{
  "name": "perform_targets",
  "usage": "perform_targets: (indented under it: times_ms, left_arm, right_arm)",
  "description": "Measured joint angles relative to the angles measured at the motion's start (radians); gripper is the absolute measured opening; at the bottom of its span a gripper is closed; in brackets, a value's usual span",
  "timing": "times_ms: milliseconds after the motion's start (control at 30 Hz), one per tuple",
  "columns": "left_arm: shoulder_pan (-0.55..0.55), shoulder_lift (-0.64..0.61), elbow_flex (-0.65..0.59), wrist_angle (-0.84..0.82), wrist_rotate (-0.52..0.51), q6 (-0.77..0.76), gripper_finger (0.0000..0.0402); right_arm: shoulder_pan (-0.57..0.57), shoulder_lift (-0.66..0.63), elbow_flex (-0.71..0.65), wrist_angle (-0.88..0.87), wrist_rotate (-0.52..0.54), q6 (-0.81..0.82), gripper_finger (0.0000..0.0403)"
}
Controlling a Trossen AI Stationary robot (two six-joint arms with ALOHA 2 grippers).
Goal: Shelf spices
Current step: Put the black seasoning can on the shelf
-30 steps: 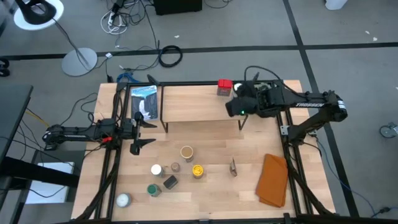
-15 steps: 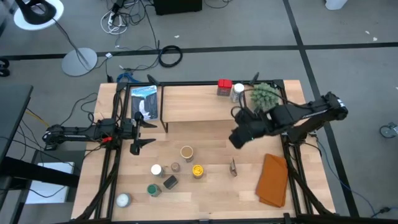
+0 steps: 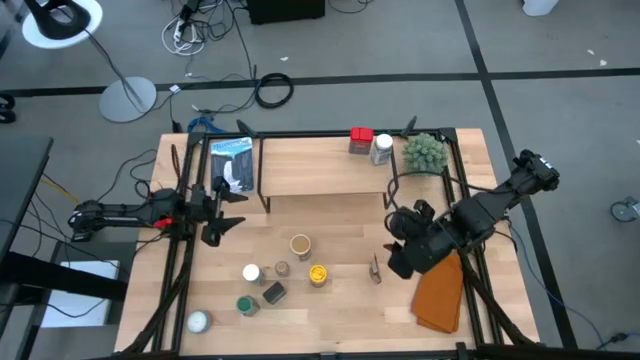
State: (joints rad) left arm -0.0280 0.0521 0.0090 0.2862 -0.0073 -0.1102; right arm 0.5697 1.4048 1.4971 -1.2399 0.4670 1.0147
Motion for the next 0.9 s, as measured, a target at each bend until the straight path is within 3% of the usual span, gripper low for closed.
perform_targets:
  times_ms: [233,567,900]
  left_arm:
    - [0.001,0.000,0.000,0.095,-0.018,-0.187,0.0288]
    - [0.001,0.000,0.000,0.110,-0.358,-0.181,0.0288]
    - [0.001,0.000,0.000,0.079,-0.389,-0.175,0.0288]
  right_arm:
    - [0.015,0.000,-0.004,0.060,0.034,0.046,0.0222]
    - [0.068,0.001,-0.237,0.211,0.052,0.133,0.0222]
    - [0.117,0.001,-0.516,0.478,-0.058,0.330,0.0222]
